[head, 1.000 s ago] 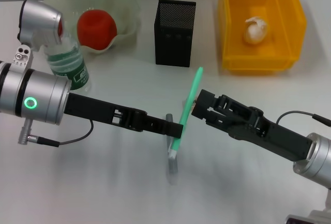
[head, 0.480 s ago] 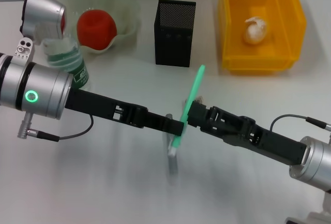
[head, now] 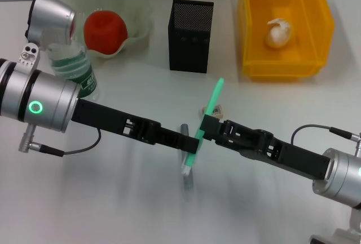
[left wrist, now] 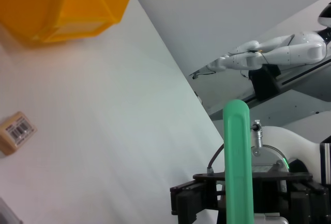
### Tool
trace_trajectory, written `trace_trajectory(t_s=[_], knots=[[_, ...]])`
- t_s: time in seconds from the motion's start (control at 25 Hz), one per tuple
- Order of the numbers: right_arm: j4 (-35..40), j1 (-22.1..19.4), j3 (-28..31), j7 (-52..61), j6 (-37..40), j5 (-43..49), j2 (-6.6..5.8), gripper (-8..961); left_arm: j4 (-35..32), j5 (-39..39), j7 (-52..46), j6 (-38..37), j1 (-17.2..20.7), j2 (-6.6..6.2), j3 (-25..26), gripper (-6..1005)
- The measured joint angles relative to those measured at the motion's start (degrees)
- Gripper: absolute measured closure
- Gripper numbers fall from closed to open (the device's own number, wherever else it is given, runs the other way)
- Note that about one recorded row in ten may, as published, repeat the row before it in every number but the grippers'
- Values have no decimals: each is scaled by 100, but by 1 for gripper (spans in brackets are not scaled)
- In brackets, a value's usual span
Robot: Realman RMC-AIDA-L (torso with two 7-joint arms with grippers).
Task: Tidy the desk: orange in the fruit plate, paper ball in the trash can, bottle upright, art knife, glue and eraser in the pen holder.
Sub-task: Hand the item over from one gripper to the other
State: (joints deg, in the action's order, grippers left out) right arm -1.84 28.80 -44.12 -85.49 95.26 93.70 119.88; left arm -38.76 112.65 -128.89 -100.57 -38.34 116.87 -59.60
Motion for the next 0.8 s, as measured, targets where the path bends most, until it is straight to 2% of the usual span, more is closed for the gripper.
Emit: trace_trajectory(t_s=[0.64, 0.72, 0.8], knots=[[1, 11, 0, -57, 0, 20, 0, 156, -1, 65, -31, -6, -41, -18, 1, 854], [4, 22, 0, -57, 0, 26, 0, 340, -1, 65, -31, -6, -42, -16, 1, 854], [3, 34, 0, -57, 1, 28, 0, 358, -1, 66, -29, -6, -42, -13, -2, 855]])
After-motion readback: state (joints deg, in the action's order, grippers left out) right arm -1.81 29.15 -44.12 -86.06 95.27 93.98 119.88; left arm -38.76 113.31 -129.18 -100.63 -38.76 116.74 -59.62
